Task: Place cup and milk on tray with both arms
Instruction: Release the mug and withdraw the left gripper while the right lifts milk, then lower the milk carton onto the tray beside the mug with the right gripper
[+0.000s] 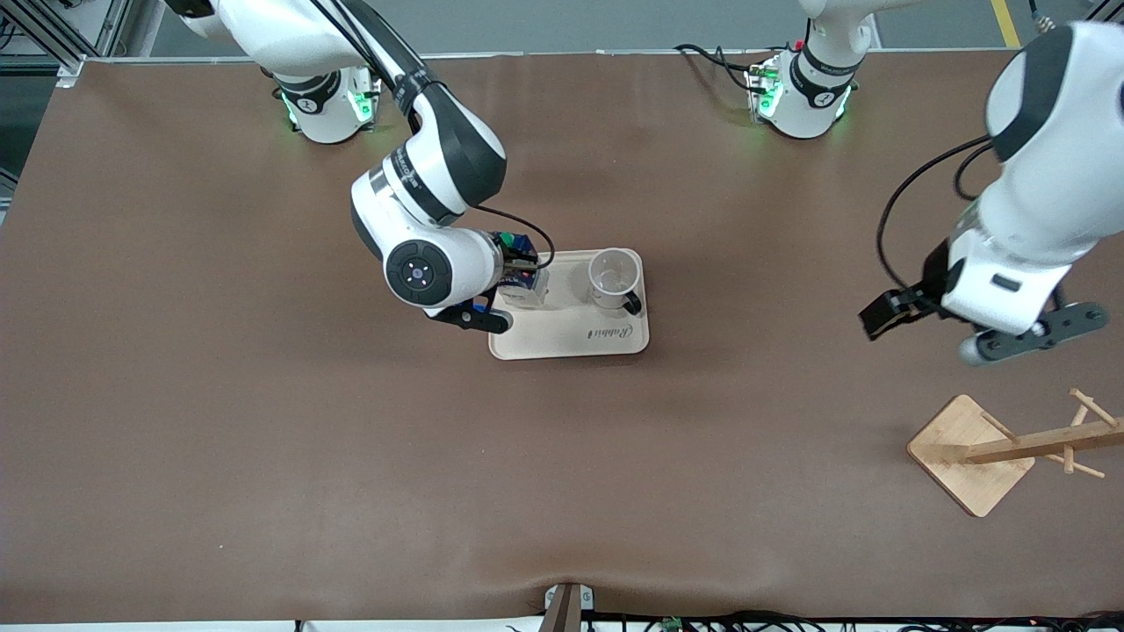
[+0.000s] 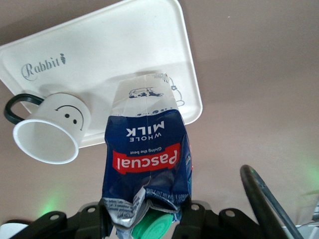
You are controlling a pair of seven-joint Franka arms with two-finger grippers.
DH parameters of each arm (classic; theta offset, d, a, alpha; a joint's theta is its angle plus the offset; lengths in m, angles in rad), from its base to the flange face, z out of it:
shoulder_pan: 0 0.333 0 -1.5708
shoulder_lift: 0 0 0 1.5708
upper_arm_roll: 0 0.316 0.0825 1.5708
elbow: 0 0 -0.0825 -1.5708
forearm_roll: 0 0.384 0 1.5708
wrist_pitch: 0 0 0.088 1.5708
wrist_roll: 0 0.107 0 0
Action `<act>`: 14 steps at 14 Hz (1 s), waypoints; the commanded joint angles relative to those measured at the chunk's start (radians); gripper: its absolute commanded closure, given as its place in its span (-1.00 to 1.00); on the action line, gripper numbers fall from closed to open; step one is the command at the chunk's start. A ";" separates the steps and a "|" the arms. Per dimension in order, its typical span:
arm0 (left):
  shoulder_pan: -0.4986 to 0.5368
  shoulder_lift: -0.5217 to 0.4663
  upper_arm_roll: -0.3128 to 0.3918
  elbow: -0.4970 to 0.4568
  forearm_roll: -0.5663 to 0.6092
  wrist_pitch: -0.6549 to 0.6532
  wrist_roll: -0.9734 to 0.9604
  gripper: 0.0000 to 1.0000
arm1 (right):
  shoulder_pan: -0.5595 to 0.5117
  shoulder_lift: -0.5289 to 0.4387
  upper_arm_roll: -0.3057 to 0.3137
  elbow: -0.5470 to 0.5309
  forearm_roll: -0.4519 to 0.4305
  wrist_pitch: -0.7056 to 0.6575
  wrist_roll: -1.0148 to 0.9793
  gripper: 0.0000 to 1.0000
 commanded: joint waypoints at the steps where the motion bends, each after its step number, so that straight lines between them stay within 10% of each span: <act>1: 0.061 -0.092 -0.006 -0.028 0.002 -0.065 0.122 -1.00 | 0.014 0.018 -0.005 0.034 0.021 -0.008 0.020 1.00; 6: 0.050 -0.198 0.058 -0.051 -0.018 -0.156 0.217 -1.00 | 0.060 0.055 -0.006 0.032 -0.044 -0.001 0.019 1.00; 11: -0.229 -0.302 0.429 -0.141 -0.092 -0.161 0.328 -1.00 | 0.071 0.058 -0.006 0.034 -0.146 0.004 0.017 1.00; 13: -0.264 -0.306 0.451 -0.149 -0.092 -0.161 0.326 -1.00 | 0.074 0.058 -0.006 0.034 -0.162 0.031 0.022 1.00; 14: -0.261 -0.303 0.450 -0.144 -0.092 -0.161 0.326 -1.00 | 0.076 0.058 -0.006 0.032 -0.162 0.056 0.029 0.55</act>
